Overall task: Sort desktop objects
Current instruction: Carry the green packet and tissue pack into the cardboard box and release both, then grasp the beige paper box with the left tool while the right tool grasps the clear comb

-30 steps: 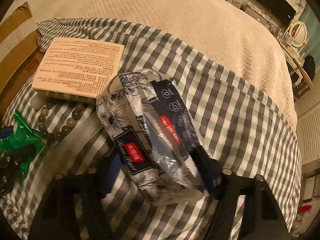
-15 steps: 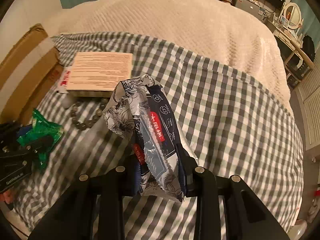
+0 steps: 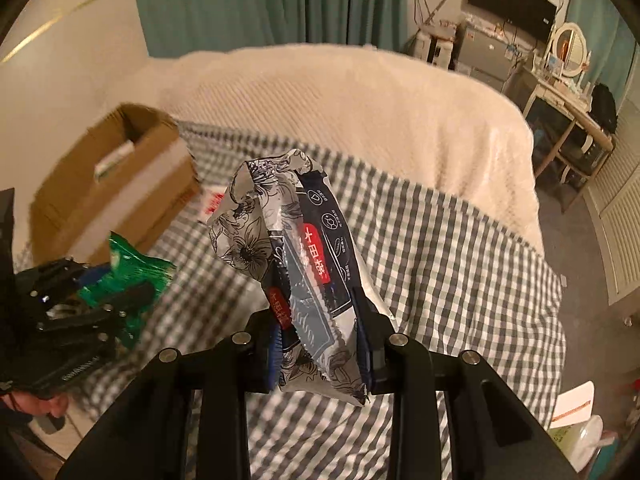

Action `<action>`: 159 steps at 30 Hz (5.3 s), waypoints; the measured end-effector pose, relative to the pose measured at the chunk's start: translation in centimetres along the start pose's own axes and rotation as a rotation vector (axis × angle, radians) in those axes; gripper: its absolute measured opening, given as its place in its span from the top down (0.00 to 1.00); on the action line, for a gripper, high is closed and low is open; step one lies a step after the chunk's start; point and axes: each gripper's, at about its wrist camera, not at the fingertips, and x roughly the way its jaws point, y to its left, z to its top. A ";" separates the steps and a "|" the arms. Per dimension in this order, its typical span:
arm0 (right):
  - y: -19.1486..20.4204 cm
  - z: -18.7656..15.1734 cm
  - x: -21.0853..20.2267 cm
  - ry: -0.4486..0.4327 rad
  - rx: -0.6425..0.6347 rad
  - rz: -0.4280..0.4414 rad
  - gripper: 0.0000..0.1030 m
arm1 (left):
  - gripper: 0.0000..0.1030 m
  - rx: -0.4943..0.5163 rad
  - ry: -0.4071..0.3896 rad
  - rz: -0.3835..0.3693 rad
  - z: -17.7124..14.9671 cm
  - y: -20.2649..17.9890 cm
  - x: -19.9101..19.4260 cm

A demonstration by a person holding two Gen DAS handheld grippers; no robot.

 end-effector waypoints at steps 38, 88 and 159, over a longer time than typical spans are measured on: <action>25.6 12.5 7.3 -0.099 -0.009 0.426 0.62 | 0.60 -0.180 -0.032 0.065 3.4 28.4 -4.4; -1.4 -4.9 0.5 -0.115 0.220 0.062 0.35 | 0.02 -0.082 0.059 0.022 3.5 1.8 10.0; 6.9 -5.9 16.9 0.123 0.153 0.068 0.81 | 0.21 0.152 0.121 0.096 -2.8 2.7 15.2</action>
